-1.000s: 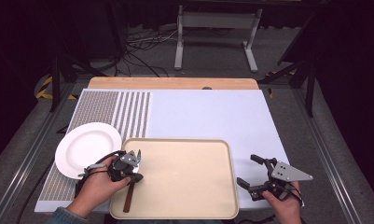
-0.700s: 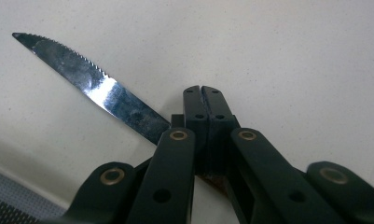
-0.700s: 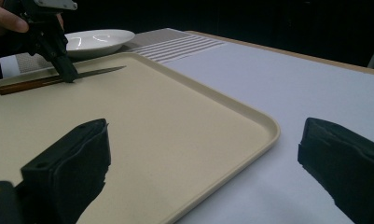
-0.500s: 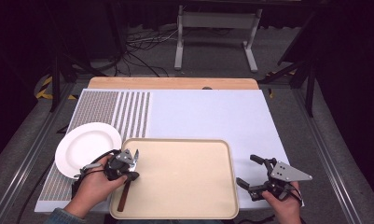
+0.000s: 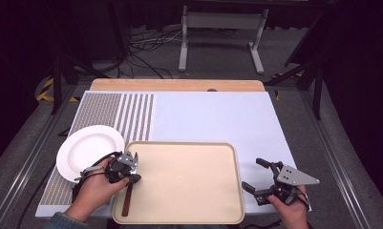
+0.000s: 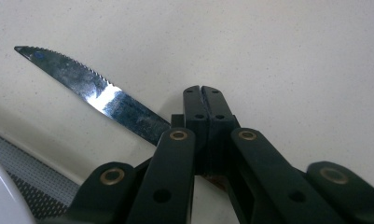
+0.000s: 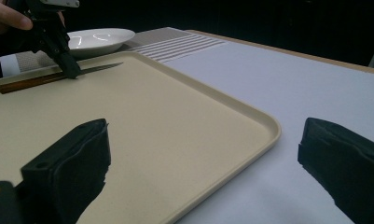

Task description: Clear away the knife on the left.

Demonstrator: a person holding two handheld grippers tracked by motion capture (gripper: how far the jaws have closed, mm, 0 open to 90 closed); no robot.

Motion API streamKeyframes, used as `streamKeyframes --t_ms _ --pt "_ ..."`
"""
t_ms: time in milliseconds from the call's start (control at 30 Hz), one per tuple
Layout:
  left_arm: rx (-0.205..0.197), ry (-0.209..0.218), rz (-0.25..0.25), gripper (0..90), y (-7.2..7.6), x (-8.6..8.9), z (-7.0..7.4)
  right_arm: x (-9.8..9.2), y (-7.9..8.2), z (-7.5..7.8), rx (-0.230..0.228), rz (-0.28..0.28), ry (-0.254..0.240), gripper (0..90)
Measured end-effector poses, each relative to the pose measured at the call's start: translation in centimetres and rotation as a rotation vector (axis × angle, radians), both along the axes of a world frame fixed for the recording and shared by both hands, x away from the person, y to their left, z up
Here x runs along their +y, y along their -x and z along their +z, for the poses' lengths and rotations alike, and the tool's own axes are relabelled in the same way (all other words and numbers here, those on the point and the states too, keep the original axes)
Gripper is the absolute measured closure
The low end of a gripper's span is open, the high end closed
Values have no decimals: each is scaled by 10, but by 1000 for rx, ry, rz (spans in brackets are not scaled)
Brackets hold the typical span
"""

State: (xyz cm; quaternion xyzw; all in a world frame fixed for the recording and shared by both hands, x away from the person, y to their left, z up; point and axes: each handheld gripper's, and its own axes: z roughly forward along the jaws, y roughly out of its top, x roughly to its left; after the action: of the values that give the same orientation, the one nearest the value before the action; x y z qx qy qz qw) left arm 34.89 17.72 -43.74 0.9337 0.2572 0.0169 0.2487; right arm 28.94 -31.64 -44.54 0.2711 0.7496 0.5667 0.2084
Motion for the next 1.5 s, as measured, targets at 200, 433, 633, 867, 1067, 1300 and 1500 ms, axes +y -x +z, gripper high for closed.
streamKeyframes --t_ms 200,433,633,867,1067,1300,1500 --pt "2 0 7 900 -1 1 0 0 0 0 1 0 -1 28" --pt "0 27 -6 857 2 1 6 0 0 0 1 -1 -3 28" --pt "-60 106 14 521 9 5 26 0 0 0 -2 -1 -4 27" --pt "-139 151 15 236 14 9 39 0 0 0 -3 -3 -3 27" --pt "-205 200 13 142 20 16 48 -1 0 1 -8 -8 -3 26" --pt "-267 275 30 74 27 30 52 -1 0 1 -10 -8 -4 25" --pt "-311 331 41 50 32 46 53 -1 0 1 -11 -9 -5 25"
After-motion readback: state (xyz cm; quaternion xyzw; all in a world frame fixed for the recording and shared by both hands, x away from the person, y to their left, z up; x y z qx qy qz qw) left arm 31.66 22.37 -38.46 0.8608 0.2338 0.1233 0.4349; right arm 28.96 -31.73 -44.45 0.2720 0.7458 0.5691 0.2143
